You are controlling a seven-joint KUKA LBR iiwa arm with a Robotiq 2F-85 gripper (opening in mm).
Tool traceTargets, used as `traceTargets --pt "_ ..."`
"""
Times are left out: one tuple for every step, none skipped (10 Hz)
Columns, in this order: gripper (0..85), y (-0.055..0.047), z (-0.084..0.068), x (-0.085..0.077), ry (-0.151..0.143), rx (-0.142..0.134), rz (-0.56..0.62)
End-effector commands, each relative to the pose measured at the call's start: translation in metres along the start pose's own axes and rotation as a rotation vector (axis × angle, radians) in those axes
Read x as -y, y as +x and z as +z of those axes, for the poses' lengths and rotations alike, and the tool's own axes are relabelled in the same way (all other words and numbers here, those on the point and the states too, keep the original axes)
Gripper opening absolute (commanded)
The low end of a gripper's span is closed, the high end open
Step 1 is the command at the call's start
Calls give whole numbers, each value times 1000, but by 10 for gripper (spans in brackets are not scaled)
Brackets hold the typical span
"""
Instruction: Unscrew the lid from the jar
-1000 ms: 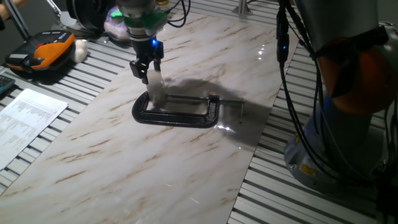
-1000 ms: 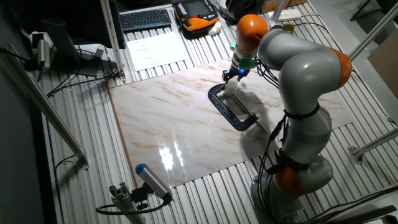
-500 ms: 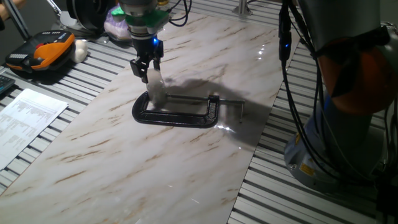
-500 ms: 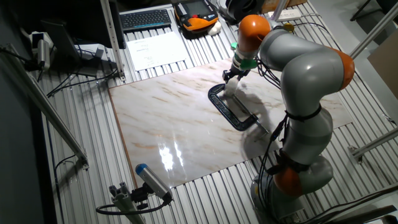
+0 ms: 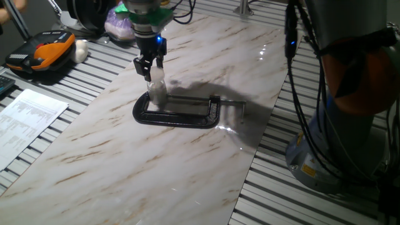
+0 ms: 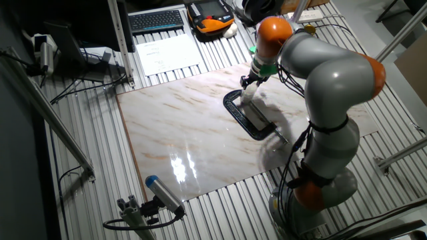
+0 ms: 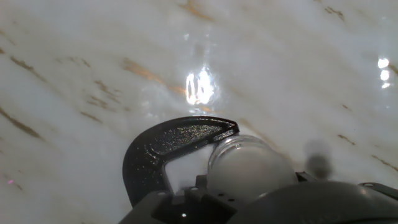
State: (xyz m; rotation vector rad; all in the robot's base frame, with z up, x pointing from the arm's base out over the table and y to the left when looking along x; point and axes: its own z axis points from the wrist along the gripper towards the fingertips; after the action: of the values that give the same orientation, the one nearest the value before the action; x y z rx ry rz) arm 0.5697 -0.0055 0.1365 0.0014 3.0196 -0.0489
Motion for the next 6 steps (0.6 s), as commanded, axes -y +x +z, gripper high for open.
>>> traceTargets --pt "0 1 -1 0 -31 0 8" --pt "0 1 -1 0 -41 -20 6" --pt "0 0 0 1 -63 -41 20" --pt "0 0 0 2 -70 -44 20" --pt "0 1 -1 4 -70 -44 19" --pt "0 1 -1 6 -72 -34 14"
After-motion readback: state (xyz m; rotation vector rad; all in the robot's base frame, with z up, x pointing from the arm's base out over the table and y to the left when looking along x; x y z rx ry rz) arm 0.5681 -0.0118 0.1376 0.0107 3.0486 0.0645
